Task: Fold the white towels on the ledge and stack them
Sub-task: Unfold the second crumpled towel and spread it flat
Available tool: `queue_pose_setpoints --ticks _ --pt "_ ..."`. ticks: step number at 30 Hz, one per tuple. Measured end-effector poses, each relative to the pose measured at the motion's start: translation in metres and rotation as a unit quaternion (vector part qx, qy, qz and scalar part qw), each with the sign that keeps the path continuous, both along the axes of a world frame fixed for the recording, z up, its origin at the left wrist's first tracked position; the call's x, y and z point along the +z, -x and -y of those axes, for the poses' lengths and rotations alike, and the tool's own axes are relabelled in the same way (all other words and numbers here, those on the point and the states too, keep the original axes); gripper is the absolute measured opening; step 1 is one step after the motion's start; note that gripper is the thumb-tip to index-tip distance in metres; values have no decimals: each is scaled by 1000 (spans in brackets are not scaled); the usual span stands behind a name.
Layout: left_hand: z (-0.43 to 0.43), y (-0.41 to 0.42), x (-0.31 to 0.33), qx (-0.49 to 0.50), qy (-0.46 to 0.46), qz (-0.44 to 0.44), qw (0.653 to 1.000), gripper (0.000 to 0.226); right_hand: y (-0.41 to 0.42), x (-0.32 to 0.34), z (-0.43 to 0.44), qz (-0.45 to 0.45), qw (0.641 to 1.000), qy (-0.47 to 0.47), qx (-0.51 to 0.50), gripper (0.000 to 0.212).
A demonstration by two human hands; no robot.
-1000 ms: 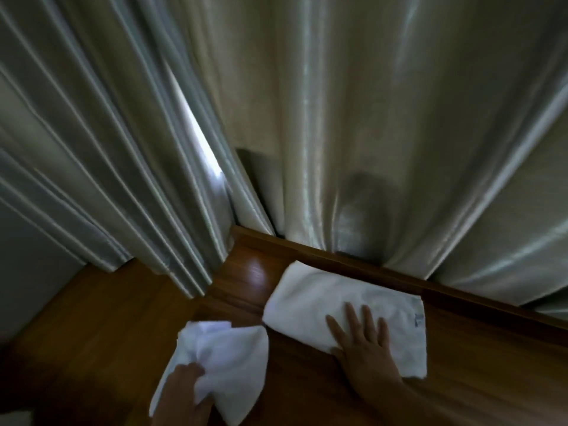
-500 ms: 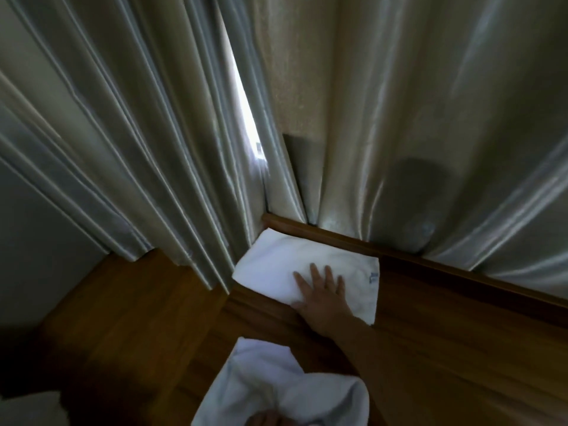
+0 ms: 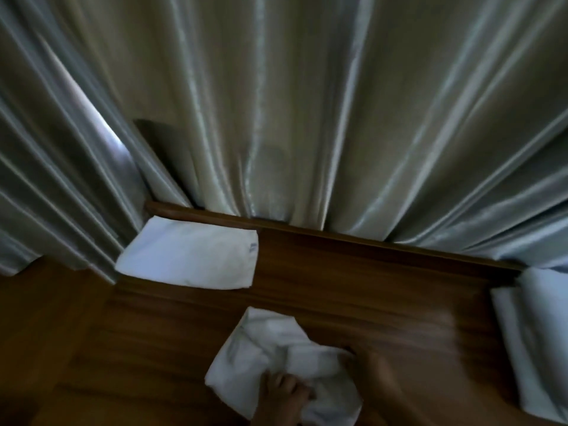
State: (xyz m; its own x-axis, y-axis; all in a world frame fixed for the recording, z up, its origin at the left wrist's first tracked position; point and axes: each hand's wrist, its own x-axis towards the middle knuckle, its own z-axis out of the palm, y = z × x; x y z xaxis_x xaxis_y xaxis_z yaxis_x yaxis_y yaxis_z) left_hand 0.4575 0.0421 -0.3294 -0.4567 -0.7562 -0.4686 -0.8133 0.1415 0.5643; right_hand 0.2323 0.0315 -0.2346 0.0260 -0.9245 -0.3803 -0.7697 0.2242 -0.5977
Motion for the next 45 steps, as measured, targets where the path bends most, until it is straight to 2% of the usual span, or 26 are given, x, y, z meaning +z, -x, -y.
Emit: queue_pose_setpoints --ticks 1,2,3,6,9,11,13,16,17,20,22,25,26,27,29,31,34,37,39,43,45 --pt "-8 12 57 -52 4 30 998 30 15 1 -6 -2 999 2 -43 19" --pt "-8 16 82 -60 8 13 998 35 32 0 -14 -13 995 8 -96 18" --pt "-8 20 87 -53 61 3 997 43 46 -2 -23 -4 989 10 -146 17" --pt "2 23 103 153 99 61 981 59 76 -4 -43 -28 977 12 -209 12" --pt "16 20 111 275 78 129 949 66 95 -10 -57 -14 976 0 -219 14" --pt "25 14 110 311 28 134 941 55 99 -6 -65 -14 975 1 -220 15" --pt "25 15 114 328 -22 96 939 36 99 -3 -73 -30 974 26 -224 23" --pt "18 18 132 352 -5 51 935 14 90 9 -85 -99 976 63 -185 42" --pt "16 19 140 359 6 40 933 13 85 14 -89 -101 977 94 -163 47" --pt "9 28 167 385 -11 4 923 15 53 48 -94 -17 983 151 -102 44" --pt "3 39 186 413 -43 -42 909 17 27 78 -88 57 991 98 -66 33" --pt "-8 57 219 463 -109 -112 872 11 -11 113 -78 172 984 48 -2 69" --pt "-11 61 228 481 -137 -135 856 9 -19 122 -76 184 982 40 19 72" --pt "-14 65 238 495 -163 -169 837 8 -25 130 -75 177 982 54 27 63" --pt "-16 68 254 510 -216 -266 789 14 -26 142 -72 133 984 120 9 31" --pt "-18 72 269 514 -260 -334 746 20 -20 154 -68 134 981 139 -23 11" --pt "-18 77 289 512 -272 -380 721 18 -10 181 -60 192 972 114 -75 9" --pt "-12 79 308 483 -291 -405 719 20 -3 211 -54 260 953 97 -121 9" --pt "-7 78 321 457 -303 -396 736 17 3 229 -52 274 949 83 -130 9" --pt "8 56 345 408 -274 -346 799 14 25 264 -49 259 948 104 -155 10" --pt "20 31 352 370 -179 -303 860 14 49 280 -47 181 950 168 -192 10"
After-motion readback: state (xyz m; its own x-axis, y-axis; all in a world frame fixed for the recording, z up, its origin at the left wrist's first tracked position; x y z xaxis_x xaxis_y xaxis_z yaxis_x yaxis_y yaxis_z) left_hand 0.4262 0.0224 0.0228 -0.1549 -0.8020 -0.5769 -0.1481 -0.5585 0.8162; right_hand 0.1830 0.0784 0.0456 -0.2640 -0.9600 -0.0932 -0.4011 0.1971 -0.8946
